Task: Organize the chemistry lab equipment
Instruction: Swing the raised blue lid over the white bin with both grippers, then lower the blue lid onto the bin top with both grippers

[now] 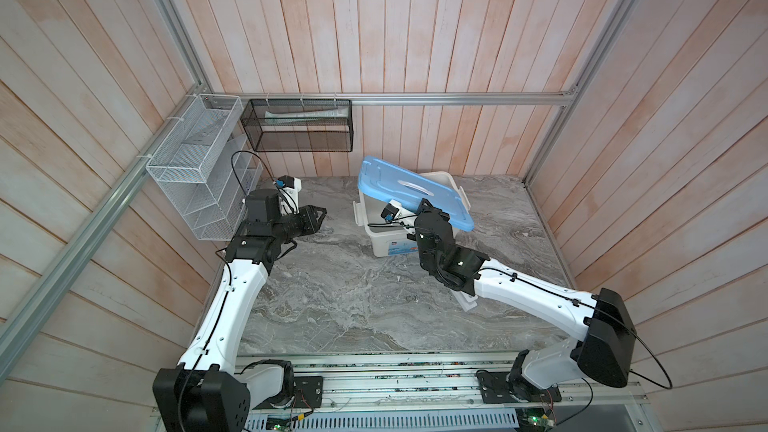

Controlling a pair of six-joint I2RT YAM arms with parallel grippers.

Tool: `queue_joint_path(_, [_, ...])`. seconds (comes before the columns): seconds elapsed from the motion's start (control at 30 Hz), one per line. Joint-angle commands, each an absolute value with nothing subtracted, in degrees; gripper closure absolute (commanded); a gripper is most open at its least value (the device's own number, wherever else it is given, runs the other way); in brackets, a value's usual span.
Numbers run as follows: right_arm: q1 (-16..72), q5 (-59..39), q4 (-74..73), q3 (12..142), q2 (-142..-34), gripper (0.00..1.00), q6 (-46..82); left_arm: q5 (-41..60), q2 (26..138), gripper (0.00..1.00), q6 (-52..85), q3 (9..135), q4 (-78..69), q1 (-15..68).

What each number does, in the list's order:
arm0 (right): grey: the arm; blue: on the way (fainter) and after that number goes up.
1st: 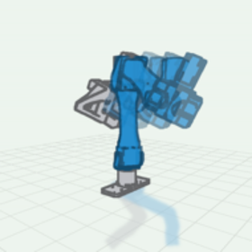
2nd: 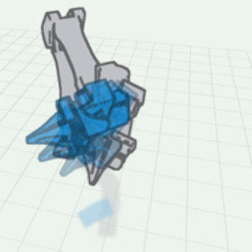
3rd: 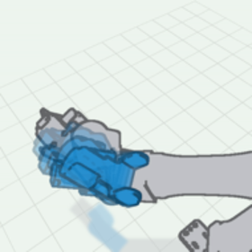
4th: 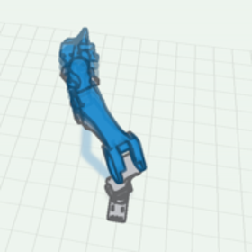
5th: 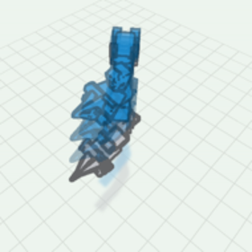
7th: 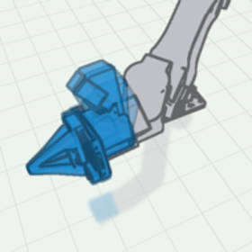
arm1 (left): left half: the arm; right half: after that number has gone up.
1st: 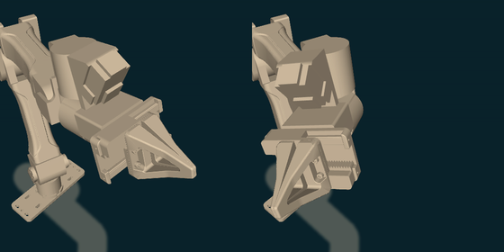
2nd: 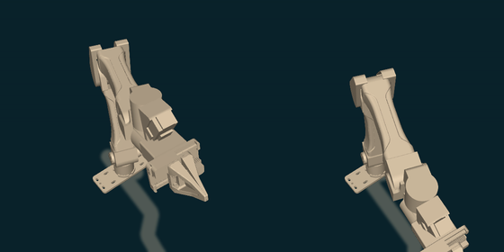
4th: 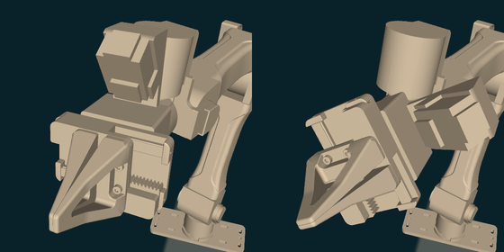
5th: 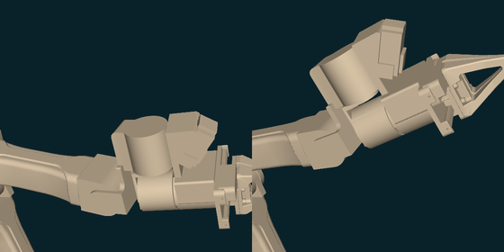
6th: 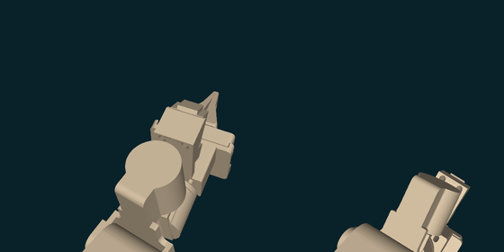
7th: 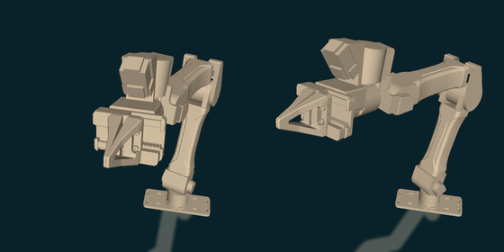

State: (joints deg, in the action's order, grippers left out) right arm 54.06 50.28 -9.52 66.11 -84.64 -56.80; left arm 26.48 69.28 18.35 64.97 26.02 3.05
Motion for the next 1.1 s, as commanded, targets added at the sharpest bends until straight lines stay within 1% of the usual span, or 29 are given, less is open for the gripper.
queue_joint_path(0.0, [54.3,48.0,-14.1,65.5,-85.8,0.92,-58.5,26.6,68.0,0.65,16.7,63.8,24.7,3.2])
queue_joint_path(0.27, [54.1,48.7,-15.5,64.2,-87.5,0.94,-61.1,26.7,68.6,0.65,16.2,63.1,24.0,3.2])
queue_joint_path(0.63, [54.9,49.5,-15.0,61.5,-88.6,0.94,-60.0,27.2,68.9,0.65,16.4,61.8,23.2,3.2])
queue_joint_path(1.07, [55.7,50.2,-15.6,60.2,-91.5,0.94,-59.7,30.5,70.4,0.65,19.7,60.2,21.1,3.2])
